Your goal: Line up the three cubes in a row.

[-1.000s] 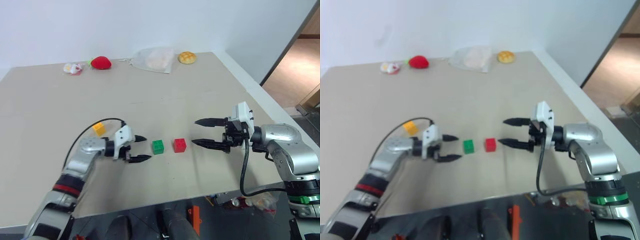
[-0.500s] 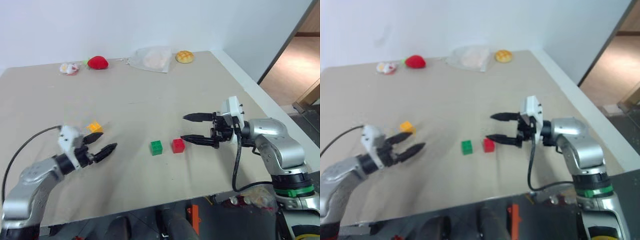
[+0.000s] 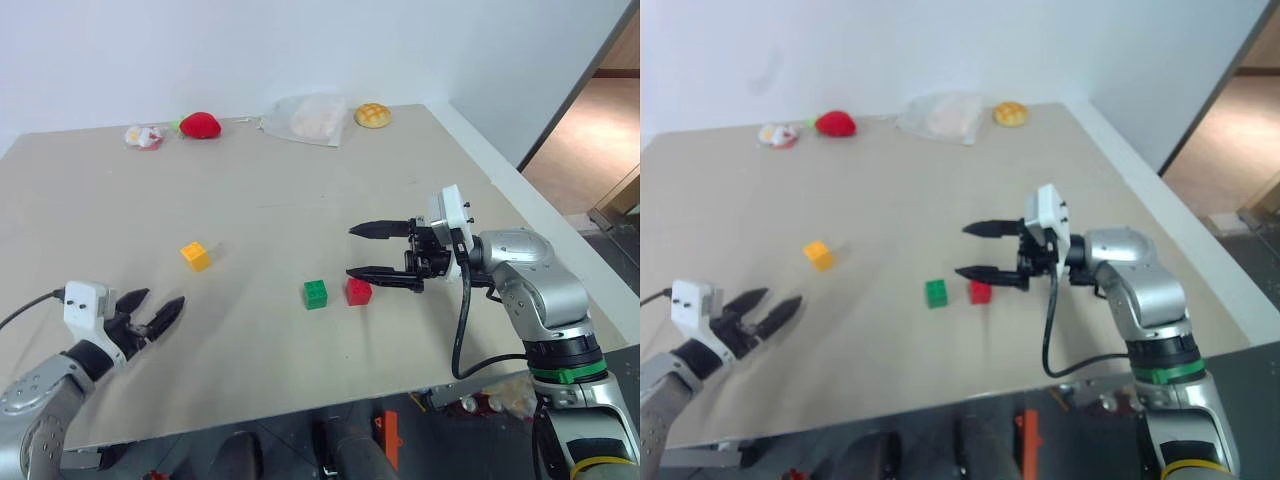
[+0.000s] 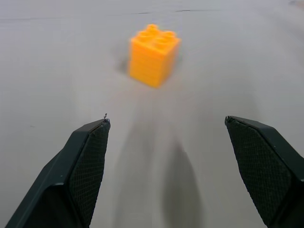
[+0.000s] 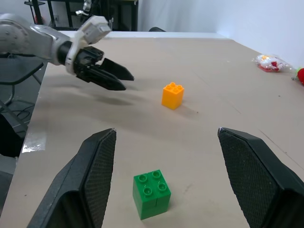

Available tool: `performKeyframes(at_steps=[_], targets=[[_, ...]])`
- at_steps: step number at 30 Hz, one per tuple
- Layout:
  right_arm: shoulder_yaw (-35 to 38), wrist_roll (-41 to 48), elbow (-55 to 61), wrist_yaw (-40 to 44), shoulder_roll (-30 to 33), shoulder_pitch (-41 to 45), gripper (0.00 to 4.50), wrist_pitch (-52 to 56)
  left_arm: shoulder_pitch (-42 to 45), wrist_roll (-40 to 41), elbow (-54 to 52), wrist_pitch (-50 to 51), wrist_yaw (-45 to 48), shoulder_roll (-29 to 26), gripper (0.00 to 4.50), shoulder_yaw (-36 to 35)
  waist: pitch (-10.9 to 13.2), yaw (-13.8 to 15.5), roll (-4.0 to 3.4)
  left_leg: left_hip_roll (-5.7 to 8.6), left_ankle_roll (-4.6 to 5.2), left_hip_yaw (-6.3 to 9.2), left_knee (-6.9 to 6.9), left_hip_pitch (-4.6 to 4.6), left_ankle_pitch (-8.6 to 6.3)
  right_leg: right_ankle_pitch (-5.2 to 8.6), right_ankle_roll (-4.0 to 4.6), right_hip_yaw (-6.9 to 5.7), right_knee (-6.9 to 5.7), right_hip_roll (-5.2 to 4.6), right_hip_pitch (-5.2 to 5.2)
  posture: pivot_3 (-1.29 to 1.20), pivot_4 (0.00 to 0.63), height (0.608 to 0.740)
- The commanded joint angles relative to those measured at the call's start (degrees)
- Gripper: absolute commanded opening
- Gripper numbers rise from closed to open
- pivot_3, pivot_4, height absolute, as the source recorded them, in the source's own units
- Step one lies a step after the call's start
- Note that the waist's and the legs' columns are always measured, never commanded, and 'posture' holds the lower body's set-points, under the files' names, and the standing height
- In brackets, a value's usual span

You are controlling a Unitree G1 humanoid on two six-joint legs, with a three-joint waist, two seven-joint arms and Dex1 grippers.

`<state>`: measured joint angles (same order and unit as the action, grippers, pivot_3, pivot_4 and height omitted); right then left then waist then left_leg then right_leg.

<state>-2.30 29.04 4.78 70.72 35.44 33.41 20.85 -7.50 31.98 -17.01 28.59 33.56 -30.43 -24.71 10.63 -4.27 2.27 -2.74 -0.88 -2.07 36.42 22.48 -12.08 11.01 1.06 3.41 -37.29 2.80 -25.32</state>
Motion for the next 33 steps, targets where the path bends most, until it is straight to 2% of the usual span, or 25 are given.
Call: performKeyframes(at_steps=[1, 9, 16, 25, 33], targets=[[0.9, 0.7, 2.3, -0.5, 0.0, 0.2, 3.54, -0.6, 3.2, -2.3, 4.5, -3.6, 2.7, -2.0, 4.0, 1.7, 0.0, 0.0, 0.0, 0.0, 0.0, -0.01, -0.01, 0.0, 0.0, -0.01, -0.01, 0.0, 0.0, -0.01, 0.0, 0.0, 0.15, 0.74], [1.2, 1.8, 8.0, -3.1, 0.1, -1.6, 3.54, 1.4, 13.6, -6.7, 20.0, -9.0, 9.1, -4.9, 4.0, 6.6, 0.0, 0.2, 0.01, -0.04, -0.13, -0.05, -0.07, 0.1, -0.09, -0.04, -0.08, 0.0, 0.0, -0.02, -0.08, 0.0, 0.15, 0.74], [1.8, 3.4, 11.3, -9.0, -2.1, -1.5, 3.54, 4.3, 21.9, -10.1, 32.5, -13.6, 12.1, -5.5, 4.0, 9.3, 0.0, 0.2, 0.03, -0.13, -0.13, -0.03, -0.08, 0.08, -0.08, -0.14, -0.22, -0.04, -0.01, -0.03, -0.08, 0.0, 0.15, 0.74], [2.2, 4.5, 12.0, -10.2, -1.5, -0.6, 3.54, 4.8, 28.9, -12.2, 40.3, -16.9, 15.4, -4.6, 4.0, 11.8, 0.0, 0.9, 0.05, -0.08, -0.12, -0.03, -0.06, 0.08, -0.08, -0.17, -0.28, -0.06, -0.01, -0.04, -0.04, 0.0, 0.15, 0.74], [2.1, 4.5, 12.0, -10.2, -1.3, -0.5, 3.54, 4.6, 31.6, -12.1, 41.1, -16.8, 16.9, -3.3, 4.0, 14.0, 0.0, 1.4, 0.05, -0.06, -0.13, -0.12, -0.04, 0.11, -0.09, -0.19, -0.32, -0.06, 0.0, -0.05, -0.06, 0.0, 0.15, 0.74]])
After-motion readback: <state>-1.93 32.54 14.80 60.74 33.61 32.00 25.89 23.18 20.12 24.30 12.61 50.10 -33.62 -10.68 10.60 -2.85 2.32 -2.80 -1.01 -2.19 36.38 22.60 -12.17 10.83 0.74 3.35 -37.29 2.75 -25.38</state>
